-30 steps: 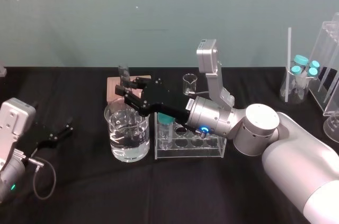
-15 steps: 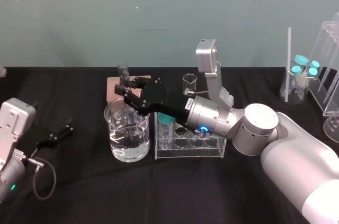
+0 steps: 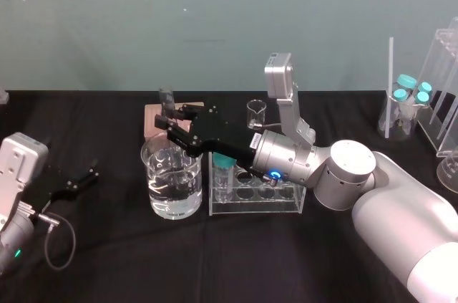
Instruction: Hold the test tube with one hand and immerse one end into the beaker, then return it to the test tube rack.
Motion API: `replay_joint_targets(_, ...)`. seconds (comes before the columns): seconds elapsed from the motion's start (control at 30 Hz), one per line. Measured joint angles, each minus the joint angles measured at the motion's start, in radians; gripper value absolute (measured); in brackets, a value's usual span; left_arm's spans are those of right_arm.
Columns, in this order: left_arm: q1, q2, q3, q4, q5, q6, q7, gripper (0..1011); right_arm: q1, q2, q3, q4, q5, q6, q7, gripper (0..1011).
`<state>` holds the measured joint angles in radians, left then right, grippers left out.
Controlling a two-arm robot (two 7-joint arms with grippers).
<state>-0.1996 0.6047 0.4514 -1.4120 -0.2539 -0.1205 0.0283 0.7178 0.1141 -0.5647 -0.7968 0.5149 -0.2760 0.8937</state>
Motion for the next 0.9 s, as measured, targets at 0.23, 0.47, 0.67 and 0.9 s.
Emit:
replay_joint_targets(0.23,0.000,0.000,0.000,0.000,0.000,0.000,0.000,1000,0.000,0.000,0.000,0.000,0.000,0.001,0.001,241)
replay_joint_targets(0.47,0.000,0.000,0.000,0.000,0.000,0.000,0.000,1000,-0.002,0.001,0.000,-0.002,-0.001,0.002,0.001,241)
replay_joint_targets(0.67,0.000,0.000,0.000,0.000,0.000,0.000,0.000,1000,-0.002,0.001,0.000,-0.002,0.000,0.004,0.003,241)
replay_joint_targets(0.9,0.000,0.000,0.000,0.000,0.000,0.000,0.000,1000,-0.002,0.001,-0.001,-0.002,0.000,0.004,0.003,241)
